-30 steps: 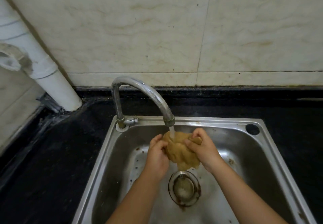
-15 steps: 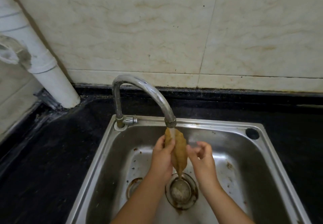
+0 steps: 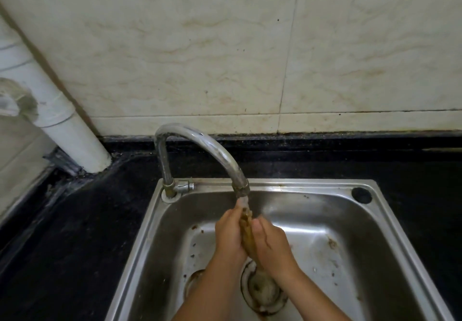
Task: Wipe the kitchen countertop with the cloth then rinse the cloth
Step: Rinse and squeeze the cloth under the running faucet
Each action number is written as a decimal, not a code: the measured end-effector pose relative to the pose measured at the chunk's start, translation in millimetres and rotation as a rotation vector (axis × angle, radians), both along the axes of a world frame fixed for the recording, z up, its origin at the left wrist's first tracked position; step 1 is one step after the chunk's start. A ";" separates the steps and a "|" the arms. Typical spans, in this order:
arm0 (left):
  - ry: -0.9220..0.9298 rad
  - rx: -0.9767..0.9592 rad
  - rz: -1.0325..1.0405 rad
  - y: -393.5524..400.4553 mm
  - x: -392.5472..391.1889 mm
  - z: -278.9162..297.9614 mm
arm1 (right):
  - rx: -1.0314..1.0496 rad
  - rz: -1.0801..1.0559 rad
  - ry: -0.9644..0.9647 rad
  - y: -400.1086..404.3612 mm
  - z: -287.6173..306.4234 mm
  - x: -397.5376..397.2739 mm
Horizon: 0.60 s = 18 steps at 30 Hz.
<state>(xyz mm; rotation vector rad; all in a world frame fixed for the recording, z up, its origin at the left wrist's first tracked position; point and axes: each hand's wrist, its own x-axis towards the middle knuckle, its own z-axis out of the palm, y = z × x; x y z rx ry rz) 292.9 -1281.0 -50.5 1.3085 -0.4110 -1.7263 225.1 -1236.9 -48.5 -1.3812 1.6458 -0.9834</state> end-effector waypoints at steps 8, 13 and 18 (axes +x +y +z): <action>0.018 0.007 0.011 -0.4 -7.3 7.8 | -0.029 0.105 0.480 -18.6 -4.9 -7.1; -0.070 -0.080 0.058 -4.2 -2.0 12.5 | 0.065 -0.085 0.326 -42.8 -9.1 -7.9; -0.108 -0.050 0.019 -3.3 -4.4 8.9 | -0.140 0.081 0.240 -1.6 2.5 6.8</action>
